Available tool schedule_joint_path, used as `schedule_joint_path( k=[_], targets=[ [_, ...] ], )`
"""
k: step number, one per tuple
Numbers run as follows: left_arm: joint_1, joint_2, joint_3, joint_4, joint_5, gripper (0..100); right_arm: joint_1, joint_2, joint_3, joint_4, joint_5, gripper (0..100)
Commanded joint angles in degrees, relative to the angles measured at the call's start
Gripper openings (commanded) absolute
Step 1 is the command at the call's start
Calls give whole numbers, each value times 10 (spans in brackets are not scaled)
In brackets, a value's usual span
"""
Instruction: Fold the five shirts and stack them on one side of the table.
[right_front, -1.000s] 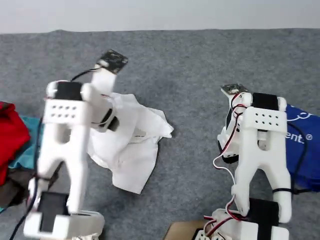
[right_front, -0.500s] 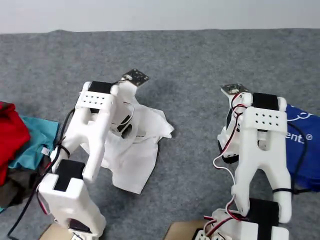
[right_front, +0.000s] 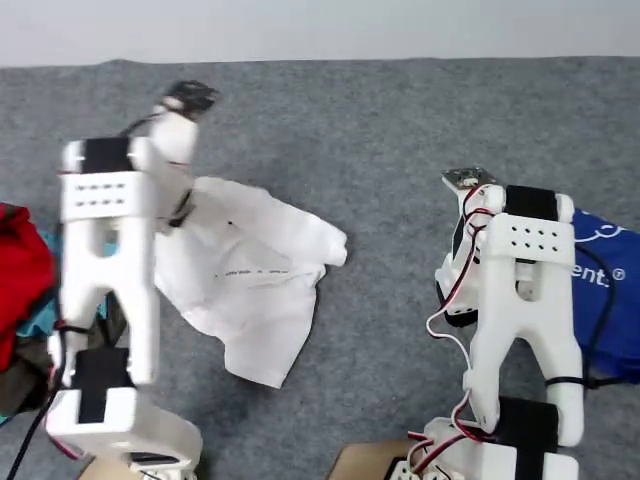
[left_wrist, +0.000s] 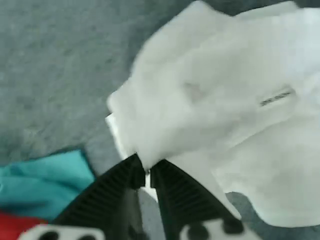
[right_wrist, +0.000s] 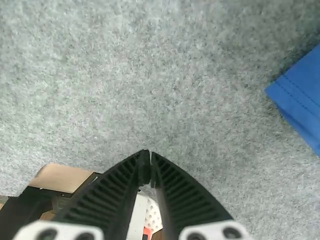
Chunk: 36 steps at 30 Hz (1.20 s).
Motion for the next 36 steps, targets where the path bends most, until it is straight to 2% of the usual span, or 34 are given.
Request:
schedule_joint_path(
  k=[1,6,9,10,15,19,23,31,36],
  targets=[
    [-79,-25,-26,10,-21,4,-5,-27,-25,22,-2,9],
    [-188,-15,-27,8,-62,5,-6,-27,-25,22,-2,9],
    [-232,-12,-27,26,-138,10,-7,-26,-25,22,-2,9],
    [-243,-16,-27,31,-157,17,-7,-26,-25,22,-2,9],
    [-251,-35,-58,43,-161,94,-7,-26,-25,22,-2,9],
    [-202,-73,-91,56,-161,175,-7,-26,-25,22,-2,9],
    [-123,-103,-97,74,-161,187,-7,-26,-25,22,-4,9],
    [83,-89,48,74,-162,186,-7,-26,-25,22,-4,9],
    [140,-34,105,34,-162,185,-6,-26,-25,22,-4,9]
  ],
)
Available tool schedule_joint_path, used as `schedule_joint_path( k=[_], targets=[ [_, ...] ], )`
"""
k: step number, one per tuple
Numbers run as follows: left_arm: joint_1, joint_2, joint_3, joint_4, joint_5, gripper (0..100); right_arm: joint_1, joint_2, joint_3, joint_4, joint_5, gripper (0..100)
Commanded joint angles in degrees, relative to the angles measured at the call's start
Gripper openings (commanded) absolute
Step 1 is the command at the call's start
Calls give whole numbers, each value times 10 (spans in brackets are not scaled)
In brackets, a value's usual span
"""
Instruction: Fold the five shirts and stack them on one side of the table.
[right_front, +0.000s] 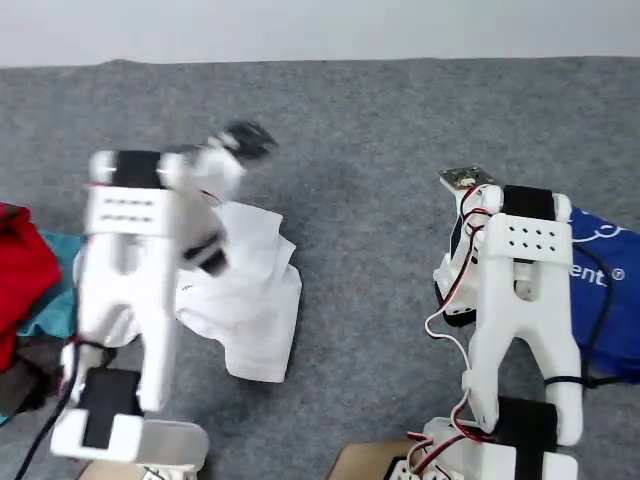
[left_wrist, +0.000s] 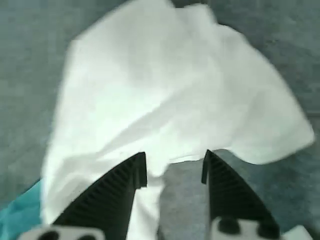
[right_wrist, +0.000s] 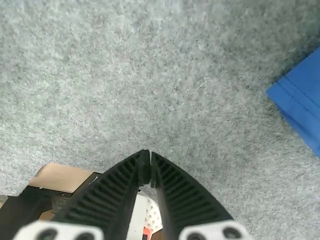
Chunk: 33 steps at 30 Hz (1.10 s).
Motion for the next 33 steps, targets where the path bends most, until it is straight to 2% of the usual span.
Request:
schedule_joint_path(
  k=[1,7,14,18,20,27,33],
  targets=[
    [25,29,15,-25,-2,185,0,-26,-25,22,-4,9],
    [38,110,15,-49,-14,184,0,-26,-25,22,-5,9],
    [39,162,15,-120,-13,183,0,-26,-25,22,-5,9],
    [47,193,14,-131,-14,83,0,-26,-25,22,-5,9],
    [48,195,11,-130,-14,4,0,-26,-25,22,-5,9],
    [2,128,-118,-65,-9,4,-2,-26,-25,22,-5,9],
    [-51,50,-269,-16,49,4,-3,-26,-25,22,-5,9]
  ],
)
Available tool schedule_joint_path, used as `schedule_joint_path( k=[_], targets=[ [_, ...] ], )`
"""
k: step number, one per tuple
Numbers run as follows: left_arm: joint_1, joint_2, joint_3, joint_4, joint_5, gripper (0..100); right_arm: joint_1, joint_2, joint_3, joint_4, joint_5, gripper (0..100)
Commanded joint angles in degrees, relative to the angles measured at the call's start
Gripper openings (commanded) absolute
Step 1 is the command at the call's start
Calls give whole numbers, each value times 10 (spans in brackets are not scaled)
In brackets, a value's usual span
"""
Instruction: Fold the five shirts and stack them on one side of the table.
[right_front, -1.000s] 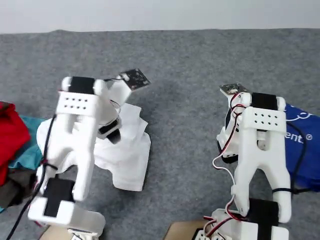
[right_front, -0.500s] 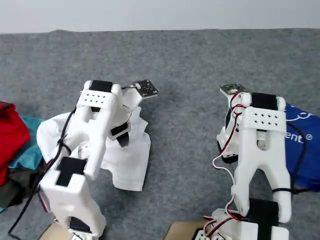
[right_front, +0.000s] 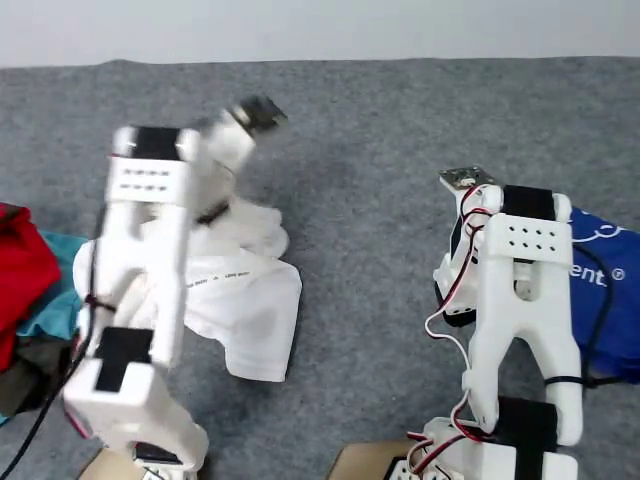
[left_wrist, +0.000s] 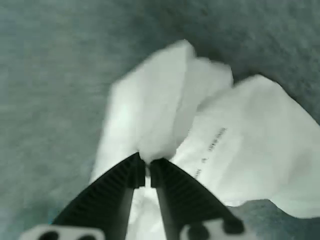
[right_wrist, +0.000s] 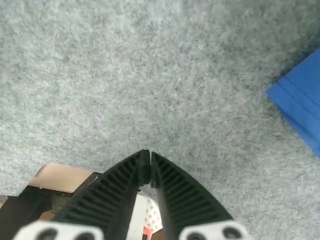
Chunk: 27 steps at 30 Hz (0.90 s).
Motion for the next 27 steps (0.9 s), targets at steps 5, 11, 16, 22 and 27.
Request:
schedule_joint_path(
  k=[5,11,16,22,27],
  targets=[
    [-40,-98,-147,61,47,4,-3,-26,-25,22,-5,9],
    [-13,-154,-177,60,72,4,-3,-26,-25,21,-5,9],
    [14,-171,-241,58,115,5,-3,-26,-25,21,-4,9],
    [25,-170,-363,57,169,5,-3,-26,-25,21,-3,9],
    [23,-171,-446,25,209,5,-4,-26,-25,21,-2,9]
  ],
)
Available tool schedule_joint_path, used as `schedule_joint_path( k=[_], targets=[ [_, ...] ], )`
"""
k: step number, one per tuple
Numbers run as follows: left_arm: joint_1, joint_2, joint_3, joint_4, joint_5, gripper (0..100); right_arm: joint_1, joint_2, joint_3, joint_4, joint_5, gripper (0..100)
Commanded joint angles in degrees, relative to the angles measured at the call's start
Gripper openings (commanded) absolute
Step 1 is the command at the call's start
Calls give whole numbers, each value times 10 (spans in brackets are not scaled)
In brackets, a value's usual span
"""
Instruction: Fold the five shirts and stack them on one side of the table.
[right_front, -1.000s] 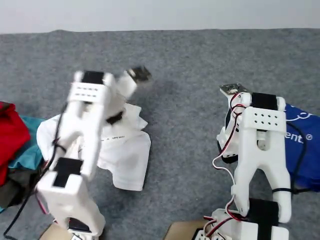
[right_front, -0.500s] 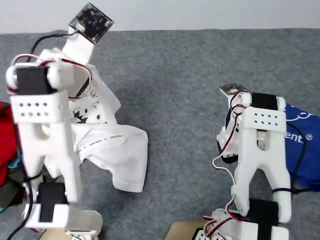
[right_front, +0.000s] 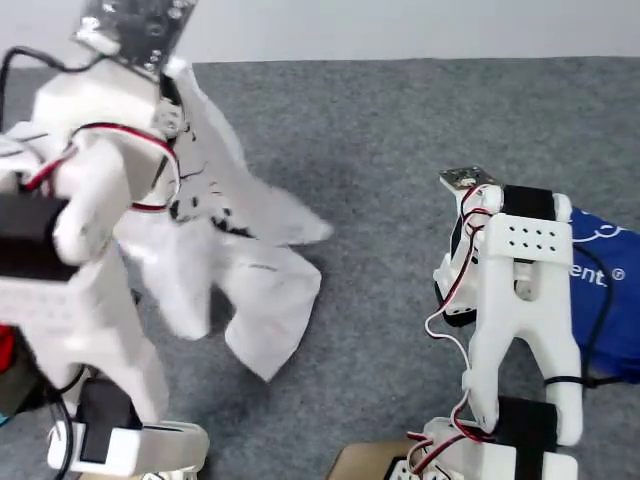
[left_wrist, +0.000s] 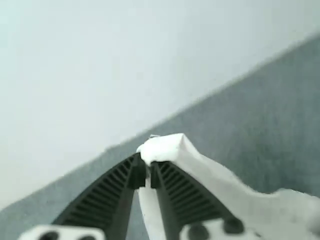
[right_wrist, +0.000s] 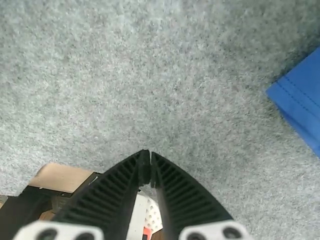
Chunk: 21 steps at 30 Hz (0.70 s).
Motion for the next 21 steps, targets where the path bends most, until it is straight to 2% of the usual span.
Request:
schedule_joint_path(
  k=[1,8,15,18,21],
  targets=[
    [0,-25,-61,-23,29,5,-5,-26,-25,21,-2,9],
    [1,-19,-69,11,35,5,-5,-26,-25,18,-2,9],
    [-1,-6,73,16,31,5,-13,-25,-25,15,-1,9],
    [-43,-8,142,15,30,5,-17,-25,-25,15,-1,9],
    [-127,-7,179,14,22,5,-17,-25,-25,19,-1,9]
  ],
)
